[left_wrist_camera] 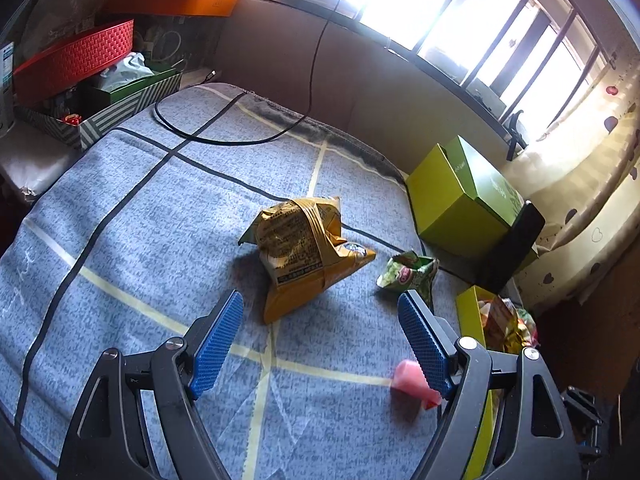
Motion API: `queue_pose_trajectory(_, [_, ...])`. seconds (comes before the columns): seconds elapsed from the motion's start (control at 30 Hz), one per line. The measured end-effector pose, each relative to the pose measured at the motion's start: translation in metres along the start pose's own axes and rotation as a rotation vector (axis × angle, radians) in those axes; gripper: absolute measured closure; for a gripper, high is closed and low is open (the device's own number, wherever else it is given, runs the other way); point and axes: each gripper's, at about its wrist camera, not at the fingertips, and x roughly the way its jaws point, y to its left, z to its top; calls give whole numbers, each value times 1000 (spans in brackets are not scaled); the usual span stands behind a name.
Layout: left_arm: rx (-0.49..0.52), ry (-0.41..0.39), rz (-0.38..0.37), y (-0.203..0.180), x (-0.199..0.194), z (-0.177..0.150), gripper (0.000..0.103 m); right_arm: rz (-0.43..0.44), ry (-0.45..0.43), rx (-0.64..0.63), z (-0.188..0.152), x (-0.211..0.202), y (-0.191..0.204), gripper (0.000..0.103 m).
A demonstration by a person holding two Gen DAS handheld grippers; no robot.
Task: Organize snacks
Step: 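Grasp the yellow candy bar with the right gripper while the left grasps the yellow chips bag, then carry the candy bar with the right gripper while the left carries the chips bag toward the tray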
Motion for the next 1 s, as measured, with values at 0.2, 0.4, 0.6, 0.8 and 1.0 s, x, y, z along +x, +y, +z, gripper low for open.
queue_pose_trajectory(0.2, [-87, -22, -4, 9, 25, 17, 23, -14, -27, 22, 1, -10, -10, 84])
queue_pose_trajectory(0.4, [-126, -37, 32, 14, 45, 28, 23, -21, -27, 33, 2, -10, -15, 84])
queue_pose_trajectory(0.6, [-140, 1, 62, 21, 66, 29, 23, -21, -29, 36, 2, -9, -16, 84])
queue_pose_trajectory(0.8, [-98, 23, 83, 17, 76, 26, 26, -24, -24, 47, 1, -7, -19, 84])
queue_pose_trajectory(1.0, [-32, 31, 95, 5, 78, 22, 50, -25, -20, 58, -2, -6, -21, 84])
